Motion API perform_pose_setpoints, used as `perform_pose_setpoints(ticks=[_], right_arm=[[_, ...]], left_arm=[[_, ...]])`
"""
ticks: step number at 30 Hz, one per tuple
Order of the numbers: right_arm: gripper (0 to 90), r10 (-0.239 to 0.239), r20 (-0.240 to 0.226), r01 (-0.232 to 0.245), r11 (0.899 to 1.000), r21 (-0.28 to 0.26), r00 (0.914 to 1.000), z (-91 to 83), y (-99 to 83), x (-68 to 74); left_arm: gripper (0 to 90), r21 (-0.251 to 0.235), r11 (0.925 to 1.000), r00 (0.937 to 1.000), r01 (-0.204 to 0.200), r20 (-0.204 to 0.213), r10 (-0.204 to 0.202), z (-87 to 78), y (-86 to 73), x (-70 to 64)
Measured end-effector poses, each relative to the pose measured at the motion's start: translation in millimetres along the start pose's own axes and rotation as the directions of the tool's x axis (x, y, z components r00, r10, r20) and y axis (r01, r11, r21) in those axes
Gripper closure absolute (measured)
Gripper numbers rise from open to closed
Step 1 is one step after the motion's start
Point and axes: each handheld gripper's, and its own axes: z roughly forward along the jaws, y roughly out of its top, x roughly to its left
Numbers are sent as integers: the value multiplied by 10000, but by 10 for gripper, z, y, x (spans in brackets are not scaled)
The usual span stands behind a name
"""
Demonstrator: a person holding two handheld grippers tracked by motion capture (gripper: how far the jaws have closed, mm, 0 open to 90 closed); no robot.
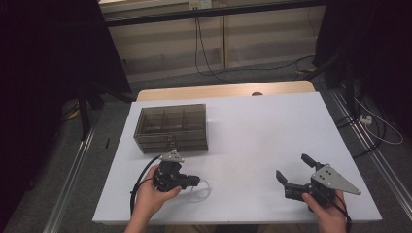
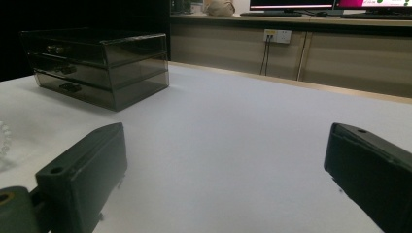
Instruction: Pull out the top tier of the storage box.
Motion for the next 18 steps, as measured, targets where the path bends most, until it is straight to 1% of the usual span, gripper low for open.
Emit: perform_pose_setpoints(ticks=[6, 8, 9, 12, 13, 16, 17, 18], right_arm=[[13, -21, -34, 21, 10000, 21, 10000, 0, -3, 6], [13, -20, -57, 20, 10000, 27, 10000, 1, -2, 8], [13, -61, -63, 61, 10000, 24, 10000, 1, -2, 9], [13, -70, -77, 70, 10000, 35, 9999, 2, -2, 12], [13, -58, -94, 58, 10000, 57, 9999, 3, -1, 15], [13, -26, -171, 27, 10000, 68, 9998, 8, 0, 25], [13, -62, -175, 64, 10000, 75, 9998, 9, 2, 30], [13, -62, -175, 64, 10000, 75, 9998, 9, 2, 30]], left_arm=[[860, -41, 9999, 9999, 120, -109, -121, 12, -27, 54], [855, -81, 9999, 9995, 141, -265, -143, 27, -45, 88], [848, -93, 9998, 9995, 173, -278, -176, 29, -51, 100], [811, -170, 9995, 9989, 250, -383, -257, 23, -59, 111], [792, -246, 9994, 9983, 239, -528, -252, 9, -60, 117], [773, -261, 9994, 9981, 221, -578, -236, -8, -60, 125], [752, -351, 9991, 9968, 255, -745, -280, -25, -59, 127], [730, -351, 9991, 9968, 255, -745, -280, -25, -59, 127]])
